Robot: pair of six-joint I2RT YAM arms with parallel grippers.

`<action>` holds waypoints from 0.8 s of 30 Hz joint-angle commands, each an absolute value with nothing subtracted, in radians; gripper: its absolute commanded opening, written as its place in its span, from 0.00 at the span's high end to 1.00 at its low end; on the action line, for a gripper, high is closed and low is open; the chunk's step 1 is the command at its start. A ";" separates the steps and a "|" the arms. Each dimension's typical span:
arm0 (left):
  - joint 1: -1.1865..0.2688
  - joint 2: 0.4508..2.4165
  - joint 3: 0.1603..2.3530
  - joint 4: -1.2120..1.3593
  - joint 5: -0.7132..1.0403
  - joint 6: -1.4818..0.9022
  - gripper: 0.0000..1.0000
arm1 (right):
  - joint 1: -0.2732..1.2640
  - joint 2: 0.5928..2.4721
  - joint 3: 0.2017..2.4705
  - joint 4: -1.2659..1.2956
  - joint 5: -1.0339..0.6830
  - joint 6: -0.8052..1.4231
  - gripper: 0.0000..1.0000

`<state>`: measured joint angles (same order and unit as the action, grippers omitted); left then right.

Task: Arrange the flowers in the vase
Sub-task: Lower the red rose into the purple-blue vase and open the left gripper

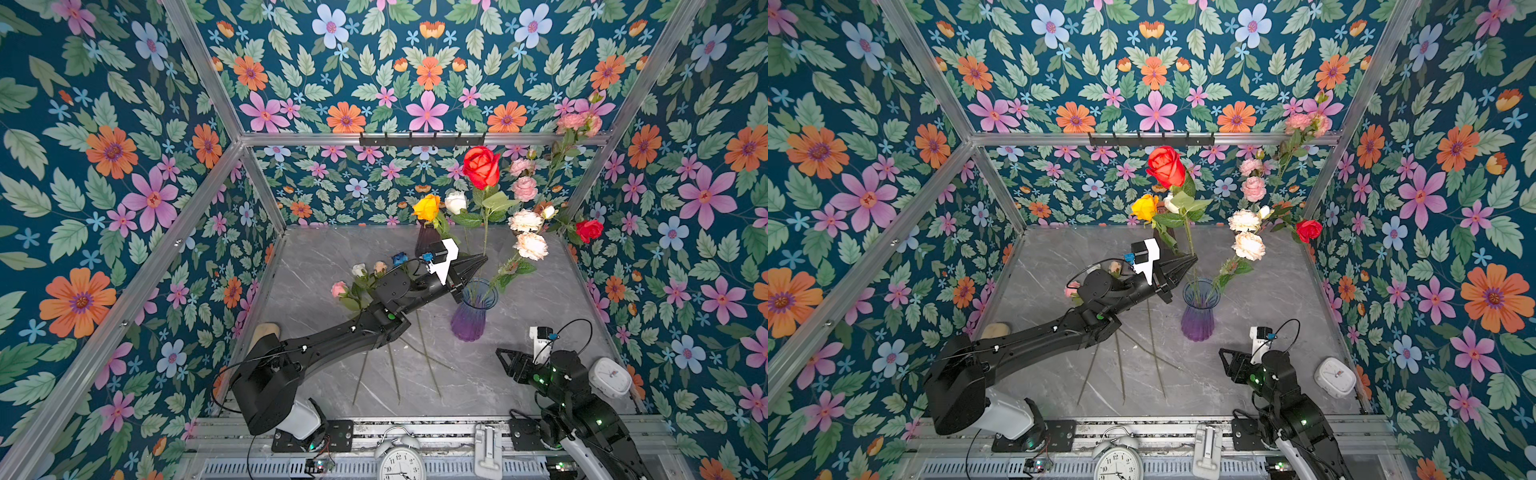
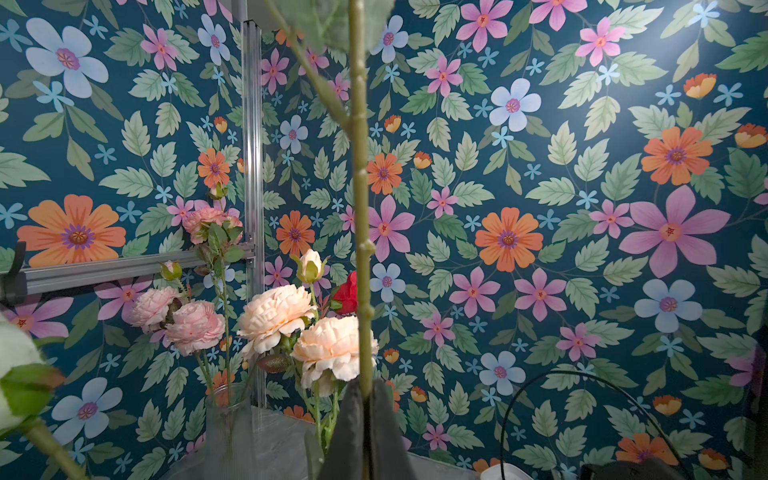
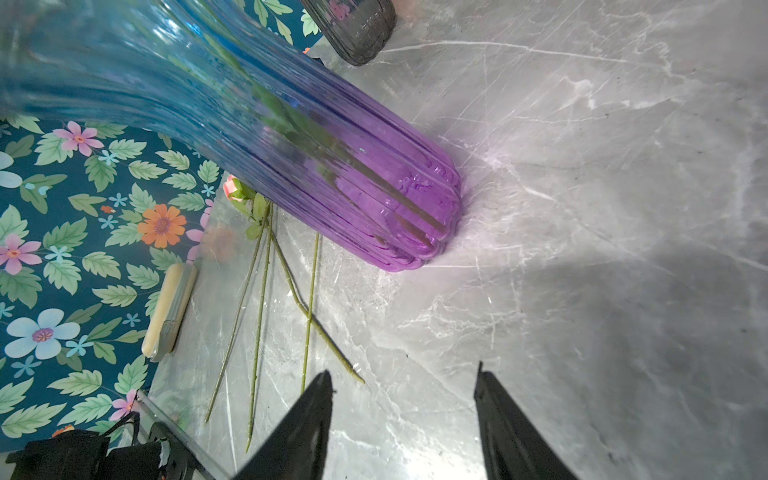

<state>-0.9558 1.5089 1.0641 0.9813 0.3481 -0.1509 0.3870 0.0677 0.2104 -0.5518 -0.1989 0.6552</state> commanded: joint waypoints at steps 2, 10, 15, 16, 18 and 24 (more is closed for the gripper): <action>-0.957 1.515 1.078 0.999 0.347 -0.145 1.00 | 0.388 0.065 0.209 -0.531 -0.197 0.656 0.43; -0.957 1.526 1.032 0.946 0.229 -0.159 1.00 | 0.387 0.057 0.207 -0.533 -0.199 0.657 0.43; -0.957 1.549 1.006 0.918 0.229 -0.172 0.71 | 0.387 0.057 0.206 -0.534 -0.201 0.658 0.43; -0.957 1.549 1.005 0.914 0.234 -0.175 0.63 | 0.388 0.056 0.207 -0.533 -0.201 0.657 0.43; -0.957 1.545 0.999 0.911 0.231 -0.179 0.50 | 0.387 0.056 0.207 -0.533 -0.201 0.657 0.43; -0.957 1.512 0.985 0.886 0.187 -0.179 0.48 | 0.388 0.057 0.207 -0.533 -0.201 0.659 0.43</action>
